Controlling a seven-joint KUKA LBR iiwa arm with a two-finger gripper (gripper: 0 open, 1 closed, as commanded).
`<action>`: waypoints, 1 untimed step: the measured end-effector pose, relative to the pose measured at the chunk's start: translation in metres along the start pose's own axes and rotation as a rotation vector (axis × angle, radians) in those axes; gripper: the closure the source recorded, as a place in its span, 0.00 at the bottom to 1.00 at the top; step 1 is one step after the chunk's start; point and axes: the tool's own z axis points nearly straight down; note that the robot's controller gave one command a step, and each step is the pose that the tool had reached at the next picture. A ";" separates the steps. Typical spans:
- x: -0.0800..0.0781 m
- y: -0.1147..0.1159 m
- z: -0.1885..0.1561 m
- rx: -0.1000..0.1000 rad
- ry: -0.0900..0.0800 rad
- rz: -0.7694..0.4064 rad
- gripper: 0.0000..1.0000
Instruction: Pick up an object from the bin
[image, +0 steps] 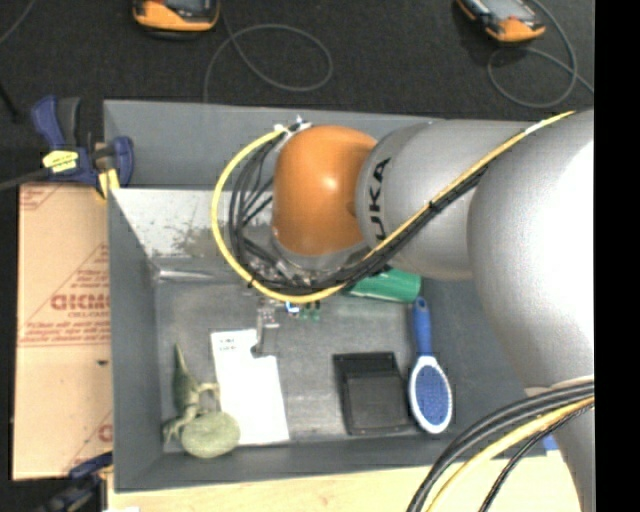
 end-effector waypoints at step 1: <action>-0.002 -0.001 -0.005 -0.001 -0.008 0.003 0.00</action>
Offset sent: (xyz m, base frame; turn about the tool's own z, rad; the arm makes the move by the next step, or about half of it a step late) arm -0.0432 0.0747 -0.0689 -0.3362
